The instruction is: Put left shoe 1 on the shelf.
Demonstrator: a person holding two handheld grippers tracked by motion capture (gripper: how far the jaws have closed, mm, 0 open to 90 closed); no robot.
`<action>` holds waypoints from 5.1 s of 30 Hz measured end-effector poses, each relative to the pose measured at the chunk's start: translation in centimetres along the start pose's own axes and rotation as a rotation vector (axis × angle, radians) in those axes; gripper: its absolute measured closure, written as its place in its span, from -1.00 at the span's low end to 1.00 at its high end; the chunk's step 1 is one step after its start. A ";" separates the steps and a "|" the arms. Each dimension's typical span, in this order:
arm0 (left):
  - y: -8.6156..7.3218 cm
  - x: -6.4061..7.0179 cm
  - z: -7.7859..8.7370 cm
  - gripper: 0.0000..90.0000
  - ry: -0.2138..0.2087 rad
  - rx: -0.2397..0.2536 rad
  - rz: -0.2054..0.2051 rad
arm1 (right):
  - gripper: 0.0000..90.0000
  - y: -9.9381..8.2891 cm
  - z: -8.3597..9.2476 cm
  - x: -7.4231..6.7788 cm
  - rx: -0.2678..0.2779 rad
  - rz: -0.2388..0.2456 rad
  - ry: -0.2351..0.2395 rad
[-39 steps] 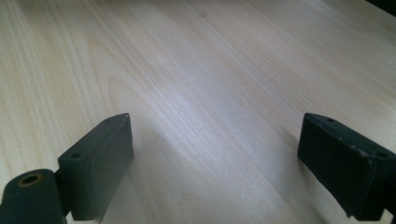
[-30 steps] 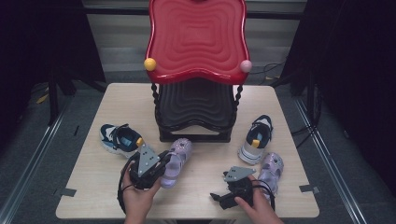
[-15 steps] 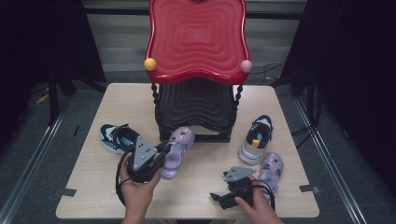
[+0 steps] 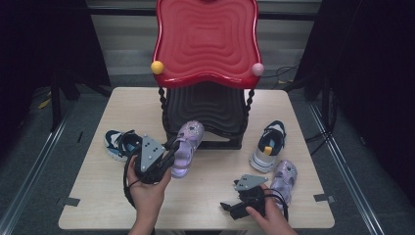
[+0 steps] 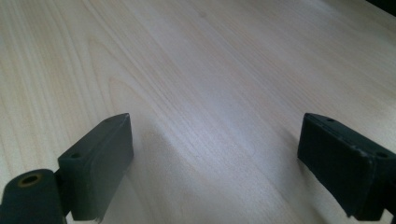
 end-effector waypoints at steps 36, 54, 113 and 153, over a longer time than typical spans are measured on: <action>3.2 -1.1 -3.9 0.83 0.106 0.091 0.023 | -0.78 0.0 0.0 0.0 0.001 0.000 0.000; 3.5 -1.5 -6.8 0.83 0.136 0.125 0.067 | -0.78 0.0 0.0 0.0 0.002 0.001 -0.001; 4.0 -2.8 -13.9 0.82 0.313 0.186 0.096 | -0.78 0.0 0.0 0.0 0.003 0.001 -0.001; 2.2 -3.2 -16.9 0.79 0.376 0.195 0.088 | -0.78 0.0 0.0 0.0 0.002 0.000 -0.001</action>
Point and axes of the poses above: each handheld gripper's, and its own axes: z roughly backward along the jaws, y roughly out of its top, x roughly to its right, the point moved 6 cm from there along -z, roughly forward along the jaws, and after that the axes turned 5 degrees about -z, right-handed, at the moved point
